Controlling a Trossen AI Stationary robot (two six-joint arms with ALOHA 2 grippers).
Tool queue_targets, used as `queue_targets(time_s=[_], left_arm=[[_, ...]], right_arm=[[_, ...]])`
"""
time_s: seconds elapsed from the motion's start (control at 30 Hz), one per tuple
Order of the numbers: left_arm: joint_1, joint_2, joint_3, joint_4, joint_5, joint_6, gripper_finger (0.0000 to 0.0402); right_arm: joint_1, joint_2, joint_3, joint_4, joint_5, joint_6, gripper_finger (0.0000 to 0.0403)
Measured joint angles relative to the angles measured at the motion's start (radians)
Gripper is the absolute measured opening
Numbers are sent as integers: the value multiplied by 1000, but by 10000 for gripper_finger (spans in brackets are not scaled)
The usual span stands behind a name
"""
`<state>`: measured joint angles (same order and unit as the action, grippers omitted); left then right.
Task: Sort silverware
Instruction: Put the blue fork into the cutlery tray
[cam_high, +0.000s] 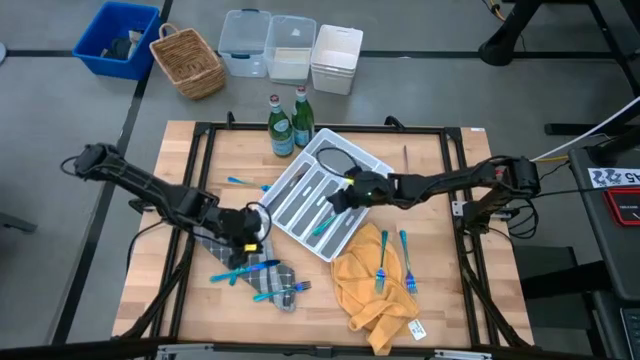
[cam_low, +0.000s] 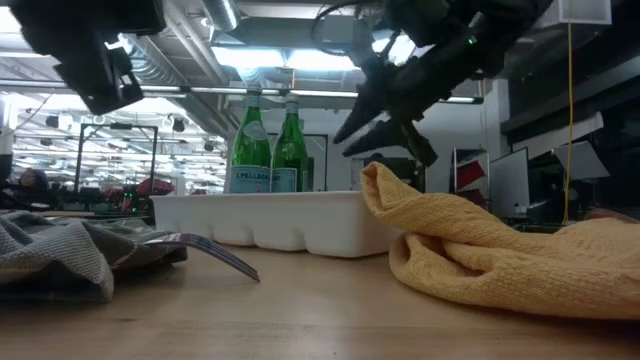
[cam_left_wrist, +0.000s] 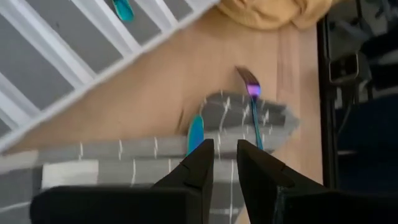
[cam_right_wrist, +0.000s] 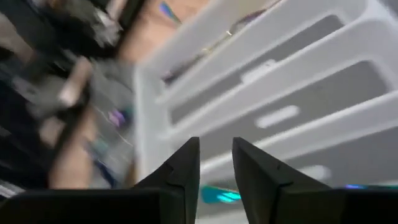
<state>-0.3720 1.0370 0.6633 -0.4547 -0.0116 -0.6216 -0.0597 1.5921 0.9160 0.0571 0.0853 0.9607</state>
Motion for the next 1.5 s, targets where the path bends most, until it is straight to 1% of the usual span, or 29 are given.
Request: queue_targets(time_s=[0.1,0.17,0.33,0.4,0.47,0.6,0.77,0.97,1.17,1.37,1.5], left_arm=[[-27,0,-5,-8,1,0,60],[-37,1,-6,-7,1,0,60],[-40,1,-6,-6,-26,0,60],[-40,1,-6,-6,-33,1,60],[-40,1,-6,-6,-37,5,60],[-40,1,-7,-6,-38,5,60],[-40,1,-7,-6,-44,2,60],[-40,1,-7,-6,-44,1,60],[-40,0,-7,-6,-44,1,60],[-40,0,-7,-6,-44,1,60],[-40,0,-7,-6,-45,0,60]], right_arm=[[0,0,65,-193,-14,-137,99],[0,0,111,-349,-2,-202,99],[1,0,217,-705,145,-308,99],[0,0,225,-795,187,-318,99],[0,0,218,-840,193,-322,99],[0,0,195,-841,193,-393,99],[0,0,163,-824,201,-443,99],[0,0,133,-785,201,-446,99],[0,0,115,-707,202,-450,99],[0,0,82,-688,201,-451,99],[0,0,57,-649,202,-506,99]])
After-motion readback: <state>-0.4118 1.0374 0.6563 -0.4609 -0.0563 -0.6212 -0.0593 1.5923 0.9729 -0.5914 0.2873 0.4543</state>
